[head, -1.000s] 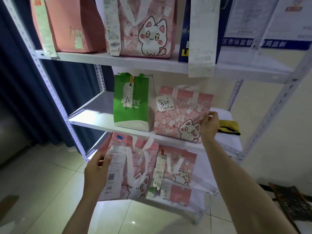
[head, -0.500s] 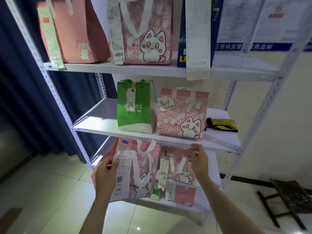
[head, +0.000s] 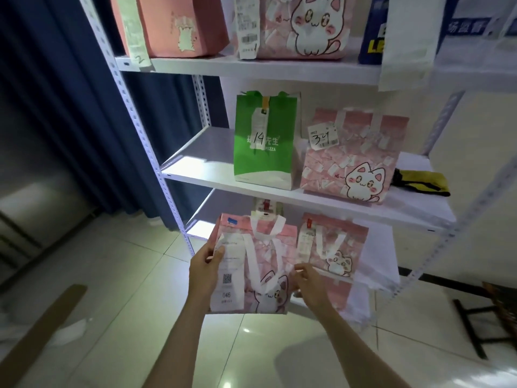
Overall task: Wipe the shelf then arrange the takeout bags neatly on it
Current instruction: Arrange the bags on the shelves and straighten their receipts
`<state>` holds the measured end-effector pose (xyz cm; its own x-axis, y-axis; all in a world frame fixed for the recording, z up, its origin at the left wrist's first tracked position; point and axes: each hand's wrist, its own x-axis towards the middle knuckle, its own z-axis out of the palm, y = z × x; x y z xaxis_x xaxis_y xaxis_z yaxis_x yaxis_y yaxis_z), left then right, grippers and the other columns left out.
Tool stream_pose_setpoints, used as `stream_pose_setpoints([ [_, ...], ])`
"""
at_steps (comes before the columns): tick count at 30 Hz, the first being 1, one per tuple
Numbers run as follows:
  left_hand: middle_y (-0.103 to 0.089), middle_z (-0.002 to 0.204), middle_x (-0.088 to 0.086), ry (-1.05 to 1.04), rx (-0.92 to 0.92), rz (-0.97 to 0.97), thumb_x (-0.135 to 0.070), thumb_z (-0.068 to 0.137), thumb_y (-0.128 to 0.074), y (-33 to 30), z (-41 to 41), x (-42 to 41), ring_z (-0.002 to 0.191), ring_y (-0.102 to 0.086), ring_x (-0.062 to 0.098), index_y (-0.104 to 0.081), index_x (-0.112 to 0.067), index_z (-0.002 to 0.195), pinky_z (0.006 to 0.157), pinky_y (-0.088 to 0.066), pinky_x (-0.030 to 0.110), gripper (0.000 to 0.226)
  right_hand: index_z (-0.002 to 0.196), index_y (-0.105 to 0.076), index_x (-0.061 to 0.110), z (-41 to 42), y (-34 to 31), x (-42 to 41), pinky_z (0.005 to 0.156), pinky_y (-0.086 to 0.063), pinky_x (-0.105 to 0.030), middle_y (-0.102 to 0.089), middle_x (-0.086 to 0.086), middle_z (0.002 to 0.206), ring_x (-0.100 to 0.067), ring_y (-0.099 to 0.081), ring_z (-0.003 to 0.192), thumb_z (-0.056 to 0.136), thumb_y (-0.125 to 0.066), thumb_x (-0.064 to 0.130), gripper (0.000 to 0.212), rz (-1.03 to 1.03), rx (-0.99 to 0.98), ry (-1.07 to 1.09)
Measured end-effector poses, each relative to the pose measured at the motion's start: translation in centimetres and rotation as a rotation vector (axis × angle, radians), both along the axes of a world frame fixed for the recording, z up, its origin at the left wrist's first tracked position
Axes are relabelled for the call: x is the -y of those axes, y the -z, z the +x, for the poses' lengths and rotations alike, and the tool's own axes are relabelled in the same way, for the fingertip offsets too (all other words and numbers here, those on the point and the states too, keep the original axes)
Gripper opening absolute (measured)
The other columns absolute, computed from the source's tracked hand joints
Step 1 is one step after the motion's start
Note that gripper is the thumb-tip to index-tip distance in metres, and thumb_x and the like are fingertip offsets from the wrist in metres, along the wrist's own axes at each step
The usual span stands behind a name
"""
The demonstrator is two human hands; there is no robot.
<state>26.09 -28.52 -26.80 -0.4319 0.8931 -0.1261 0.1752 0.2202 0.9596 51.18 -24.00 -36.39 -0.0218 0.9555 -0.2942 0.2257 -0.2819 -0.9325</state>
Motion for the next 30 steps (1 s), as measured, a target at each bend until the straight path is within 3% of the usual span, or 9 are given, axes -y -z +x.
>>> stream_pose_setpoints([
  [2, -0.074, 0.084, 0.002, -0.018, 0.013, -0.045, -0.033, 0.100, -0.061, 1.3, -2.5, -0.2, 0.076, -0.072, 0.027, -0.063, -0.014, 0.086, 0.071, -0.059, 0.044, 0.024, 0.090, -0.059, 0.011, -2.1, 0.6, -0.2, 0.044, -0.048, -0.025, -0.062, -0.007, 0.074, -0.014, -0.060, 0.051, 0.103, -0.053, 0.006, 0.015, -0.062, 0.017, 0.030],
  [5, -0.069, 0.076, 0.003, -0.071, 0.055, -0.081, -0.030, 0.098, -0.064, 3.5, -6.3, -0.7, 0.070, -0.064, 0.024, -0.059, -0.011, 0.079, 0.065, -0.052, 0.042, 0.028, 0.083, -0.052, 0.014, -5.9, 2.2, -0.8, 0.047, -0.041, -0.025, -0.053, -0.006, 0.070, -0.021, -0.053, 0.047, 0.102, -0.050, 0.004, 0.021, -0.092, 0.096, -0.004],
  [10, -0.068, 0.075, 0.004, -0.115, 0.085, -0.119, -0.030, 0.099, -0.063, 6.3, -12.9, -3.2, 0.068, -0.061, 0.020, -0.060, -0.008, 0.078, 0.063, -0.048, 0.035, 0.031, 0.095, -0.058, 0.010, -12.8, 4.4, -2.6, 0.045, -0.050, -0.029, -0.062, -0.010, 0.077, -0.018, -0.060, 0.049, 0.102, -0.054, 0.006, 0.010, -0.115, 0.118, 0.015],
  [15, -0.067, 0.077, 0.005, -0.114, 0.069, -0.137, -0.027, 0.097, -0.062, 8.1, -19.3, -7.8, 0.067, -0.058, 0.017, -0.062, -0.004, 0.081, 0.062, -0.046, 0.032, 0.028, 0.094, -0.061, 0.011, -19.1, 4.8, -6.2, 0.056, -0.058, -0.037, -0.070, -0.012, 0.082, -0.021, -0.069, 0.059, 0.101, -0.059, 0.013, 0.008, -0.114, 0.202, 0.010],
  [19, -0.063, 0.072, 0.003, -0.100, 0.069, -0.176, -0.026, 0.094, -0.062, 9.7, -23.3, -12.4, 0.066, -0.055, 0.016, -0.058, -0.008, 0.076, 0.059, -0.044, 0.030, 0.026, 0.093, -0.060, 0.014, -22.8, 5.0, -9.6, 0.055, -0.058, -0.027, -0.072, -0.007, 0.081, -0.015, -0.072, 0.063, 0.103, -0.057, 0.016, 0.010, -0.106, 0.277, 0.015],
  [26, -0.070, 0.090, 0.000, -0.020, 0.064, -0.191, -0.028, 0.097, -0.061, 11.8, -26.4, -21.0, 0.081, -0.063, 0.018, -0.063, -0.018, 0.088, 0.065, -0.050, 0.030, 0.013, 0.091, -0.059, 0.022, -26.1, 6.2, -16.0, 0.070, -0.064, -0.038, -0.072, 0.003, 0.085, -0.012, -0.073, 0.073, 0.103, -0.056, 0.024, 0.012, -0.081, 0.375, 0.109],
  [30, -0.069, 0.093, 0.001, 0.027, 0.145, -0.227, -0.028, 0.096, -0.063, 12.9, -27.0, -25.6, 0.083, -0.061, 0.020, -0.063, -0.016, 0.089, 0.066, -0.047, 0.031, 0.014, 0.096, -0.058, 0.021, -27.0, 7.1, -19.2, 0.068, -0.063, -0.032, -0.071, 0.004, 0.090, -0.011, -0.072, 0.080, 0.105, -0.053, 0.027, 0.012, -0.066, 0.387, 0.175],
])
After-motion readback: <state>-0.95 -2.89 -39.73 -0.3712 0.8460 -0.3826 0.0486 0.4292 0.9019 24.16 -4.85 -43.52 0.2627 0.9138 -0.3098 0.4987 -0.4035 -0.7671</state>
